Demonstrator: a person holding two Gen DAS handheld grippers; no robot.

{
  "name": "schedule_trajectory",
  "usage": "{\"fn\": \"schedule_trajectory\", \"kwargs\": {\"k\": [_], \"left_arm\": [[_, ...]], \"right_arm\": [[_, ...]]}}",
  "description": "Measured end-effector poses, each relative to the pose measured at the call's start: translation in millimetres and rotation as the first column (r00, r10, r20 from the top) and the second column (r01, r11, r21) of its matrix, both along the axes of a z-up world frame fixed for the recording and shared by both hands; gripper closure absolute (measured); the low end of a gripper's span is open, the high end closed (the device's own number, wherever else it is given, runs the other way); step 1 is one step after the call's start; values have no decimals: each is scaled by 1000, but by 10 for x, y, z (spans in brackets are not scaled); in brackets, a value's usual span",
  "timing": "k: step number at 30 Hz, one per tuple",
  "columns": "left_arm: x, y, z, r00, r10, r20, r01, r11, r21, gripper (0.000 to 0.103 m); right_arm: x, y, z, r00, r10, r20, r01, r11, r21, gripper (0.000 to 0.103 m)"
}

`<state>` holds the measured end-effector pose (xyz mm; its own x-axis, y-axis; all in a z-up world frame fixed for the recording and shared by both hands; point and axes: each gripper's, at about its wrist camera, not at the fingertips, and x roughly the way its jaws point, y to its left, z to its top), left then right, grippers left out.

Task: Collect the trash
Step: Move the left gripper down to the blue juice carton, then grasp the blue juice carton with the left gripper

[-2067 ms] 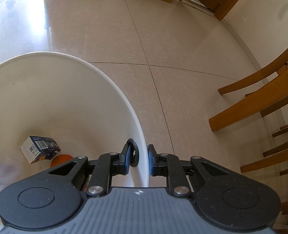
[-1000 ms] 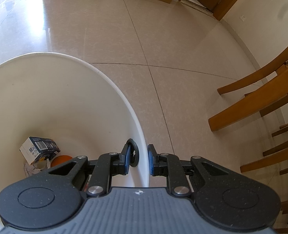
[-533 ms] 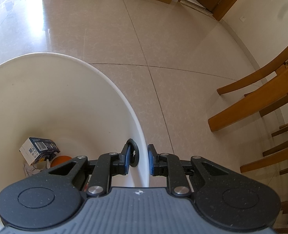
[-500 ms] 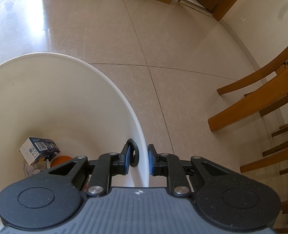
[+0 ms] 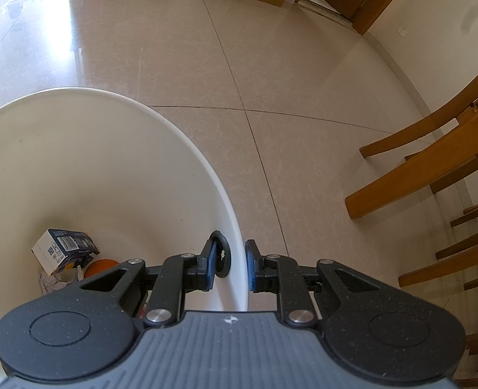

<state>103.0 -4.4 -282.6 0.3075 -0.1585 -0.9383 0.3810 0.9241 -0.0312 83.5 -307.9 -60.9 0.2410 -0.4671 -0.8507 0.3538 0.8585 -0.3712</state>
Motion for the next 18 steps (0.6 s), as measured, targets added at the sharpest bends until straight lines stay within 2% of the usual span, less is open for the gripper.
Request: {"fn": "schedule_trajectory", "kwargs": {"k": [5,8,10,15,18], "left_arm": [[-64,-29,-33,1000,-2,-10,2,1000,-11,19],[37,-47,-60,1000,-1,-2,1,1000,-10,24],[66,-69,-73,1000,-3,2,3,1000,-4,33],[118,-60,-99,999,40,5,-41,999,13,46],[128,3,-92,998,67,4,-67,998,17,50]], "right_arm": [[-2,-1,2,1000,1,-1,-1,1000,-1,81],[-1,-6,5,1000,-1,0,1,1000,0,81],[-2,-9,7,1000,-1,0,1,1000,0,81],[-4,-9,9,1000,-2,0,2,1000,1,81],[-4,-10,10,1000,-1,1,1,1000,1,81]]}}
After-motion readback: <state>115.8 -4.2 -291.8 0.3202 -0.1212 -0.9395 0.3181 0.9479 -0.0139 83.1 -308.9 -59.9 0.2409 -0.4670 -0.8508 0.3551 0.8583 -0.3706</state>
